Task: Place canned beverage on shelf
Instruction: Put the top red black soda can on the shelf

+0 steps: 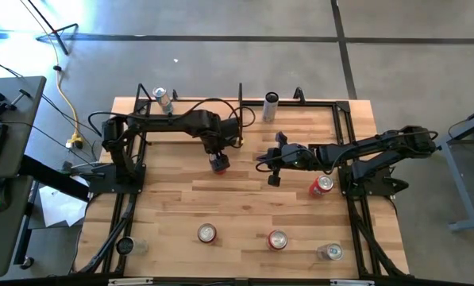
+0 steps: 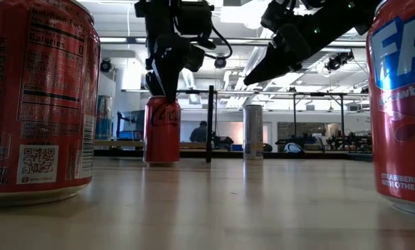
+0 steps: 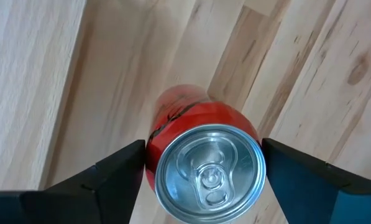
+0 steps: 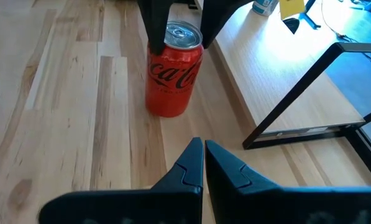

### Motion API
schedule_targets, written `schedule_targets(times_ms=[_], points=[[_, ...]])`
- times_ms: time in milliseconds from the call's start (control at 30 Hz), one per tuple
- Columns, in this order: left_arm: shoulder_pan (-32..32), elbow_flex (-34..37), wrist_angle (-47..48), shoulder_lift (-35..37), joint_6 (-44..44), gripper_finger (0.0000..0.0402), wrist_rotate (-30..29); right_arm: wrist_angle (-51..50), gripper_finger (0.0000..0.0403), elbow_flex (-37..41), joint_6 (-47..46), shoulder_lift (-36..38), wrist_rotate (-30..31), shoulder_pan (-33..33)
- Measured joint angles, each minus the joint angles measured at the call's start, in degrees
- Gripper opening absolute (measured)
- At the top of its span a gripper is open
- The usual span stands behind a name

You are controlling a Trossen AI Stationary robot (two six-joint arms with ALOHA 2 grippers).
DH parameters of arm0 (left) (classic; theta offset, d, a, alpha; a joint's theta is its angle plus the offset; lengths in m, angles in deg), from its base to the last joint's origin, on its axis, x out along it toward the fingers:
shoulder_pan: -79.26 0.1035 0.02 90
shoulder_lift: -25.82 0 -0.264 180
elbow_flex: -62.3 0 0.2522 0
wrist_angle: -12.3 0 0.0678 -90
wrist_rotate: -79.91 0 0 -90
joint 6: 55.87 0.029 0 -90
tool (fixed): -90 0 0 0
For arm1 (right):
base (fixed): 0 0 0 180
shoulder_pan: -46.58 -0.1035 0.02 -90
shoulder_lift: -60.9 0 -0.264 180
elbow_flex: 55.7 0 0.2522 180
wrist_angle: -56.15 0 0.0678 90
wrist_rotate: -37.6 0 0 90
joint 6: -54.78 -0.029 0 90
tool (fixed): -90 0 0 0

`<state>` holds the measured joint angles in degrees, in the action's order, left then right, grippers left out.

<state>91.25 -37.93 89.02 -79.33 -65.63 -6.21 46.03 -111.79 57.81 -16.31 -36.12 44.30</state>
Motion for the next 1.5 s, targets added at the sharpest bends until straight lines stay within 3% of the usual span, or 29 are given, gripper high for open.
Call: schedule_targets(times_ms=[267,500,667,867,1033,1233,1500], points=[[0.5,0.4,6.6,2.4,10.1,0.0248,-1.2,-0.2,0.0,0.0,0.0,0.0,0.2,0.0],[0.8,0.2,12.3,5.7,25.6,0.0246,-3.4,-0.2,0.0,0.0,-0.2,0.0,0.2,0.0],[1.9,-1.8,14.4,8.4,31.3,0.0245,-3.4,-0.2,0.0,0.0,-0.2,0.0,0.2,0.0],[8.4,-2.2,14.9,12.4,38.3,0.0245,-4.9,-0.5,0.0,0.0,-0.2,0.0,0.1,0.0],[16.2,-2.2,14.0,13.4,46.8,0.0243,-11.4,-0.9,0.0,0.0,-1.1,0.0,0.1,0.0],[24.5,-2.1,13.1,11.5,54.5,0.0238,-10.5,-0.8,0.0,0.0,-1.6,0.0,0.0,0.0],[30.7,-2.1,9.4,10.6,59.6,0.0235,-11.1,-0.8,0.0,0.0,-1.2,0.0,0.0,0.0]])
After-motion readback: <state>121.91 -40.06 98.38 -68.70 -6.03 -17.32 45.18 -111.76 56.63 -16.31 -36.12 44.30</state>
